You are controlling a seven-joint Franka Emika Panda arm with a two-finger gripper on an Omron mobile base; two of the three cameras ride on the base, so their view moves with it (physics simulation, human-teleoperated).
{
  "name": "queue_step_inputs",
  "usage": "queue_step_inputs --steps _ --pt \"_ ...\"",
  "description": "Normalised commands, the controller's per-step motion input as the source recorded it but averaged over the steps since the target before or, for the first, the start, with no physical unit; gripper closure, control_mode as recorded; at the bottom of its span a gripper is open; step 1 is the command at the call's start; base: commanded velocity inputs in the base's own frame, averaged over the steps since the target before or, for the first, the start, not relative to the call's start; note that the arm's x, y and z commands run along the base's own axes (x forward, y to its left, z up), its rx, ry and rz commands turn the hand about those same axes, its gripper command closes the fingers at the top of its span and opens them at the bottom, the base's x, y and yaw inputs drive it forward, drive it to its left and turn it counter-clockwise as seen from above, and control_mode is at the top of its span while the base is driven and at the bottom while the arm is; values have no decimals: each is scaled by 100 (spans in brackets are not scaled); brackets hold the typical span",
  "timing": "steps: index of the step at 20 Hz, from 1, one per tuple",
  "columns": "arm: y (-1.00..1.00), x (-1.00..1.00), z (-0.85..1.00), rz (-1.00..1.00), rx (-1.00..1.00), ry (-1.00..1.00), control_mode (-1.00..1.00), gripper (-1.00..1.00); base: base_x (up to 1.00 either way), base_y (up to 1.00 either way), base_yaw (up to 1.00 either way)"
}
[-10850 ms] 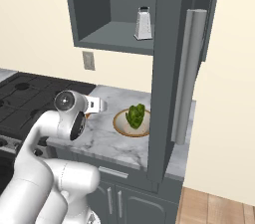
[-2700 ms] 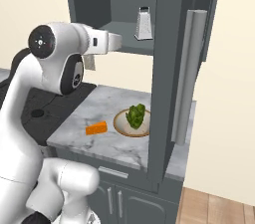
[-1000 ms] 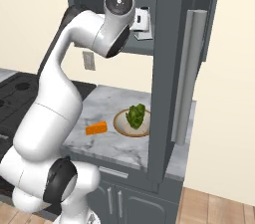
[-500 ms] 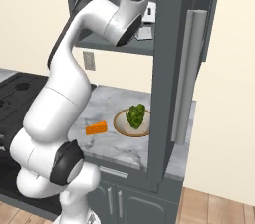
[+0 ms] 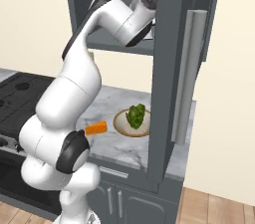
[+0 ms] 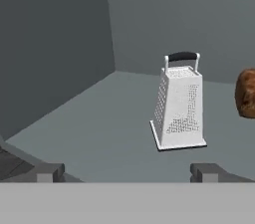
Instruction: Pick the cheese from the fridge and the cheese grater from the cabinet and place them next to the salad bowl.
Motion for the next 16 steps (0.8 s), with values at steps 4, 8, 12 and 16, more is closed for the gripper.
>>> queue_step_inputs --steps 4,8,12,16 --pt "-10 31 0 14 0 -1 -100 -100 0 0 0" --pt "-5 23 0 12 0 0 -100 -100 0 0 0" --pt "0 25 0 10 0 -1 -100 -100 0 0 0" --pt "-8 32 -5 4 0 0 -100 -100 0 0 0"
